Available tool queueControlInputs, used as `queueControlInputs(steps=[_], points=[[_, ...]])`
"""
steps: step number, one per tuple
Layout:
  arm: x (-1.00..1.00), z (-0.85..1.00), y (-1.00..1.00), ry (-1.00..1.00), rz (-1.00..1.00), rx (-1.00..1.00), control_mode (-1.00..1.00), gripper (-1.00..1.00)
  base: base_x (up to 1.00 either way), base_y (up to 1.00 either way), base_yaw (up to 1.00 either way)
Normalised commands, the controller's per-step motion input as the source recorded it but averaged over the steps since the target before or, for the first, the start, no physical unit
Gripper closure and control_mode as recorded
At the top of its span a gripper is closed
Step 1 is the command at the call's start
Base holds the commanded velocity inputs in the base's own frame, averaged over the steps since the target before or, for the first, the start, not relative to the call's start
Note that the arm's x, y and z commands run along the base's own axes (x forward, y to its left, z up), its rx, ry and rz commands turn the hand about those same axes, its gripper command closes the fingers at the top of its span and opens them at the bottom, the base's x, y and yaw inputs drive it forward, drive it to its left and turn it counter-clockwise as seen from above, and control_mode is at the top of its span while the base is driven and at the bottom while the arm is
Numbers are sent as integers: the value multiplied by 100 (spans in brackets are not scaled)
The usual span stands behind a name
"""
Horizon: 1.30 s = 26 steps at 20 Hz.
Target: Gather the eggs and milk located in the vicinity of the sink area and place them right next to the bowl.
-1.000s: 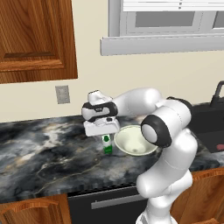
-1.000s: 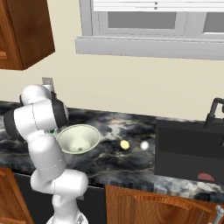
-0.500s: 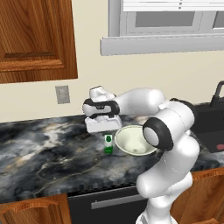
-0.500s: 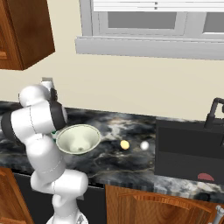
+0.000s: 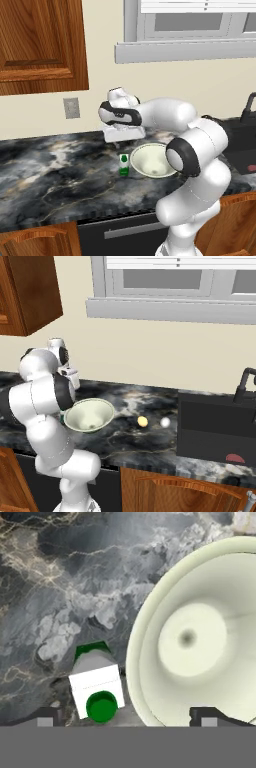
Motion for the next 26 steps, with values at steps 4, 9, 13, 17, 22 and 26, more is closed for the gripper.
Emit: queueControlInputs(steps=[4,9,13,17,22,26], points=[[-37,4,-100,0,1,4,-100,-100,0,0,0],[-26,2,-100,-6,10,14,-100,-100,0,0,0],[0,7,-100,-1,20,15,-100,-100,0,0,0],[1,2,-100,0,23,8,-100,-100,0,0,0],[-1,0,-100,0,27,6,-100,-100,0,0,0],[8,0,-100,1,31,6,-100,-100,0,0,0]])
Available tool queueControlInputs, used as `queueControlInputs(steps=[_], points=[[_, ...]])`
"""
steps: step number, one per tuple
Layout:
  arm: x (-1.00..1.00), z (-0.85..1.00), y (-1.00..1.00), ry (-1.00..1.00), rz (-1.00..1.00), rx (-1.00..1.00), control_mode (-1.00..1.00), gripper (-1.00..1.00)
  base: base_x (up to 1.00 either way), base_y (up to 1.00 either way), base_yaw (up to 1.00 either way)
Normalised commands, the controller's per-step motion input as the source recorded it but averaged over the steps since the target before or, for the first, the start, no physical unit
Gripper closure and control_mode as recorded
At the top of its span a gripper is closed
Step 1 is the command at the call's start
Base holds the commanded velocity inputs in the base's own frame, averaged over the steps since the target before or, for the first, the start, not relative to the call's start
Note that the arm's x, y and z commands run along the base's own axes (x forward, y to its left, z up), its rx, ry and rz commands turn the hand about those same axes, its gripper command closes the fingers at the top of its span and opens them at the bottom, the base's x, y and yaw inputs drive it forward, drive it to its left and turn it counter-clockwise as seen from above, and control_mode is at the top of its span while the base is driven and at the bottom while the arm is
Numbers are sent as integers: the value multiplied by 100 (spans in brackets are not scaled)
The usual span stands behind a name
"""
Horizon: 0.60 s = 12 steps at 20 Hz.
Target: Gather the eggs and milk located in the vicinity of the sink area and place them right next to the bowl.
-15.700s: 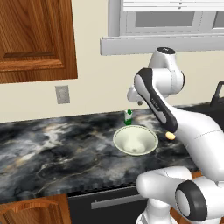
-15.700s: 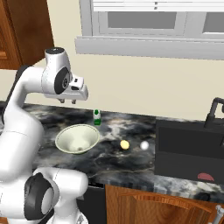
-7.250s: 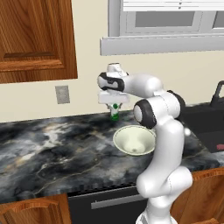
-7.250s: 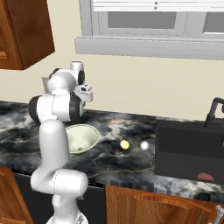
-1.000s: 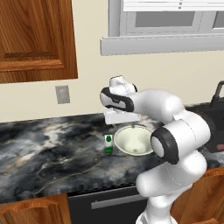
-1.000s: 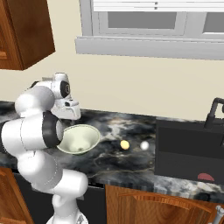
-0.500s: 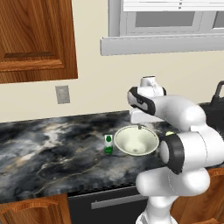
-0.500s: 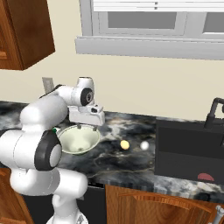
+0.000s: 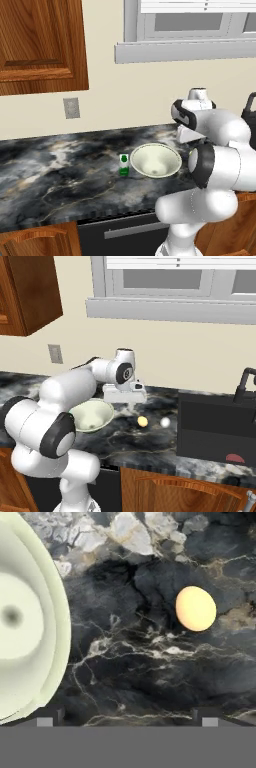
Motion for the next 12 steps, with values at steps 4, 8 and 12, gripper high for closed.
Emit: queueControlInputs(steps=[4,8,12], points=[[26,0,-92,0,31,10,-100,-100,0,0,0],[41,-11,-37,0,18,7,-100,-100,0,0,0],[25,-46,0,0,13,1,-100,-100,0,0,0]])
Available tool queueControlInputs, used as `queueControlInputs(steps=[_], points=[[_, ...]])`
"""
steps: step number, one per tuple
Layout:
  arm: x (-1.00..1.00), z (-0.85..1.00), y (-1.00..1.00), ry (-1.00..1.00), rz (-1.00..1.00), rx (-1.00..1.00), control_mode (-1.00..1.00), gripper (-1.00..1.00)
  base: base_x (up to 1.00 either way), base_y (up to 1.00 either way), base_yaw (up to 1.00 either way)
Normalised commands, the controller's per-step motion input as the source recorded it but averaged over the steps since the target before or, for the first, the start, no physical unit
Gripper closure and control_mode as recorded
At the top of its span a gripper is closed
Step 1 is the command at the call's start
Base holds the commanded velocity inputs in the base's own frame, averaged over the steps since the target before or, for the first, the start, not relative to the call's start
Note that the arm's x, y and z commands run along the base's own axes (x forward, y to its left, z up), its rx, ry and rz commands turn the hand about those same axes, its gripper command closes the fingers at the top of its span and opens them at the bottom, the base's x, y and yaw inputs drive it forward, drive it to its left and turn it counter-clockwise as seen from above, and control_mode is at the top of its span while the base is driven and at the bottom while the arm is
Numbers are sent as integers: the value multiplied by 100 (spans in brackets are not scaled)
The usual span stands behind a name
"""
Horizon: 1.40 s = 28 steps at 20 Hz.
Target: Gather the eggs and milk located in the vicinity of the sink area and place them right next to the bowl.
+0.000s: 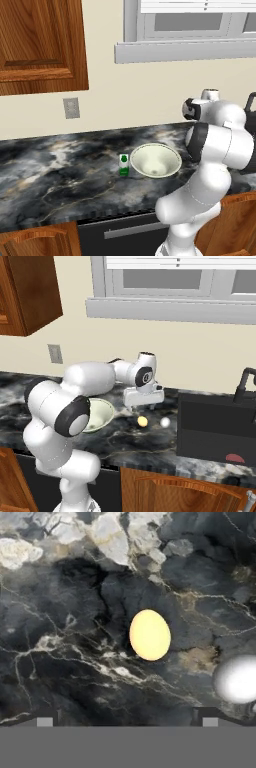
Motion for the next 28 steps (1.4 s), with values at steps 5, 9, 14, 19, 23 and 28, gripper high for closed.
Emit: queueControlInputs(steps=[5,9,14,19,23,28], points=[[21,-79,0,0,15,0,-100,-100,0,0,0],[6,-31,0,0,16,2,-100,-100,0,0,0],[22,2,-5,-2,7,2,-100,-100,0,0,0],[5,3,0,0,0,0,-100,-100,0,0,0],[-21,0,1,0,-1,0,-100,-100,0,0,0],[-11,0,12,-5,-3,0,-100,-100,0,0,0]])
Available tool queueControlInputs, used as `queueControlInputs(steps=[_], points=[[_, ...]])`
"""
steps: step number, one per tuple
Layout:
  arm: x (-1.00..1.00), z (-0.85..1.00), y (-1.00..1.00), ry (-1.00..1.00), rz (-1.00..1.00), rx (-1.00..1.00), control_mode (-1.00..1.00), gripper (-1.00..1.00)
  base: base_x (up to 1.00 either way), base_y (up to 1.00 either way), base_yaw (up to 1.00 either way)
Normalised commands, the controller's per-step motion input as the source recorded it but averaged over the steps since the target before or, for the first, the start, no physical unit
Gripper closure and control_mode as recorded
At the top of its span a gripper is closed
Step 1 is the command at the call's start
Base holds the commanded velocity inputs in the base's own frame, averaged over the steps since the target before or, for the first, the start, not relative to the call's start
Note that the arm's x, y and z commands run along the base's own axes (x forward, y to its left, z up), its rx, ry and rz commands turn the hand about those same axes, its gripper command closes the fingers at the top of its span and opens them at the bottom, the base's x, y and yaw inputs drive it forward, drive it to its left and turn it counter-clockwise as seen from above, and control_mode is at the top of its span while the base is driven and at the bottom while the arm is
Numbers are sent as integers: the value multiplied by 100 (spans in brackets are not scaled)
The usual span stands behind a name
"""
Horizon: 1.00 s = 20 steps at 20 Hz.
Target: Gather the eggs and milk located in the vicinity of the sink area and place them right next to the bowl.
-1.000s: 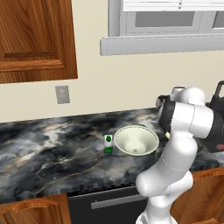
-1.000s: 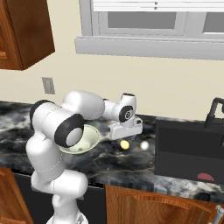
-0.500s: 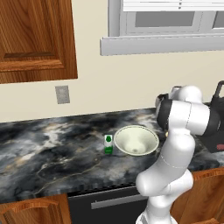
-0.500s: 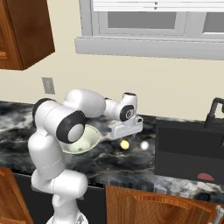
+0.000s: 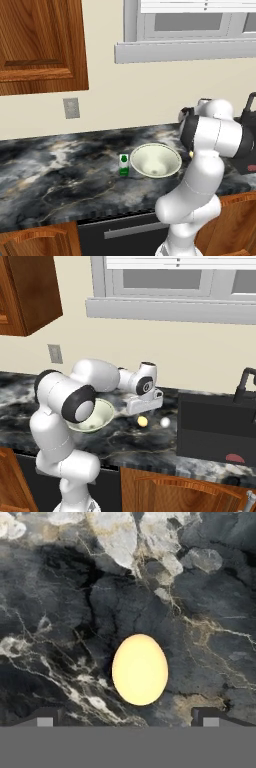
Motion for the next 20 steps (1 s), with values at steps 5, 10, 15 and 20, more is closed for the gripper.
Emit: queueControlInputs(steps=[5,10,15,20], points=[[4,0,18,-13,-3,0,-100,-100,0,0,0],[1,-10,0,-8,-3,0,-100,-100,0,0,0],[0,-33,0,-1,-2,0,-100,-100,0,0,0],[0,-26,0,0,-1,0,-100,-100,0,0,0]])
